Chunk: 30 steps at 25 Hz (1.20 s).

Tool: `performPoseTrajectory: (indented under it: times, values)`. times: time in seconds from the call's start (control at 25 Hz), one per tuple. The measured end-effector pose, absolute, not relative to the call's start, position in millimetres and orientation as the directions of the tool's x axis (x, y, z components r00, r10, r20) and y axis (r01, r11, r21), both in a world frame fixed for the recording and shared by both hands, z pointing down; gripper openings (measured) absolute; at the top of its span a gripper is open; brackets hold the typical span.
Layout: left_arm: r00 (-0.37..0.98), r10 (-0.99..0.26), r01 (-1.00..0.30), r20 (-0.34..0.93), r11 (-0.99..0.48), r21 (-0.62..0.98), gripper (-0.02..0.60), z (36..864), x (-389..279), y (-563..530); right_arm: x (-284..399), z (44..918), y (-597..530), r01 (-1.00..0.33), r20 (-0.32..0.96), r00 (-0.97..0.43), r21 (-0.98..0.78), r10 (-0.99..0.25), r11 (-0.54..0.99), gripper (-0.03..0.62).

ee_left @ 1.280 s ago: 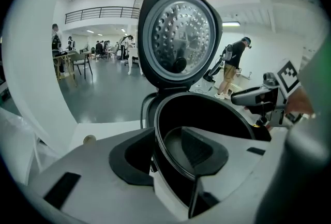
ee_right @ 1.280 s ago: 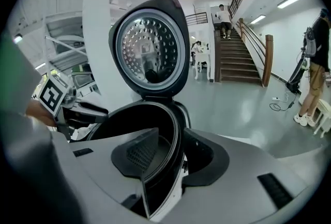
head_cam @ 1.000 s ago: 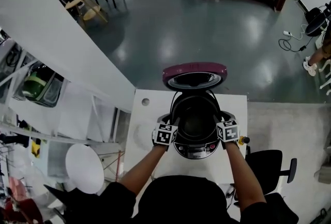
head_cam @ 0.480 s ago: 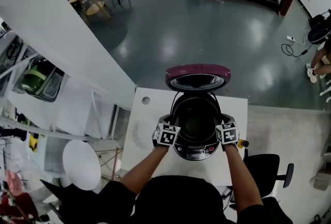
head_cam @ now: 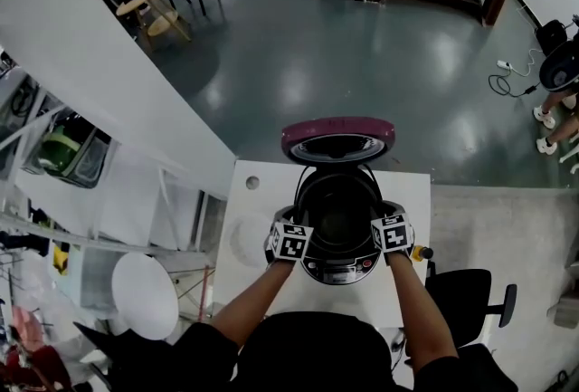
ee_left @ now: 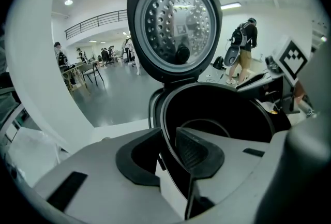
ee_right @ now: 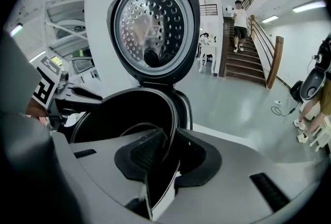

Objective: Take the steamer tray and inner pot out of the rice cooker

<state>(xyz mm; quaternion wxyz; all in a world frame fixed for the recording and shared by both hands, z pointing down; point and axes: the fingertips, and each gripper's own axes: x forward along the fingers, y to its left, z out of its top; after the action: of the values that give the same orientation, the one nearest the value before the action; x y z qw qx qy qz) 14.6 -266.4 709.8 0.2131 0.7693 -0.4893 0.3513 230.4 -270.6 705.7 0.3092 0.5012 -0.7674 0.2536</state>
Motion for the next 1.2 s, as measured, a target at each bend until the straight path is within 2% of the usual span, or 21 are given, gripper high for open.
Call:
performPoseTrajectory:
  times: [0.16,0.68,0.76,0.96,1.2]
  values:
    - [0.24,-0.613,-0.918,0.752,-0.395,-0.029,0.109,712.8,10.4,-270.0,227.8,707.0,-272.4,-0.925,0.737,-0.303,-0.075,-0.604,0.373,0.069]
    - [0.21,-0.621,-0.906,0.755,-0.415,-0.089,0.103,711.1,14.5,-272.2,227.2,707.9,-283.9,-0.922,0.716,-0.315,-0.076,-0.623,0.379,0.046]
    - [0.232,-0.616,-0.907,0.753,-0.417,-0.062,0.064,709.4,17.0,-270.8,229.2,707.2,-281.9,-0.923,0.709,-0.319,-0.082,-0.629,0.376,0.048]
    - [0.266,-0.592,-0.914,0.761,-0.405,0.004,0.062,710.9,17.3,-276.0,231.2,704.8,-280.0,-0.922,0.695,-0.342,-0.12,-0.632,0.367,0.048]
    - [0.258,-0.597,-0.916,0.76,-0.401,-0.004,0.057,710.0,14.5,-278.8,230.1,707.8,-285.7,-0.916,0.679,-0.383,-0.189,-0.626,0.355,0.046]
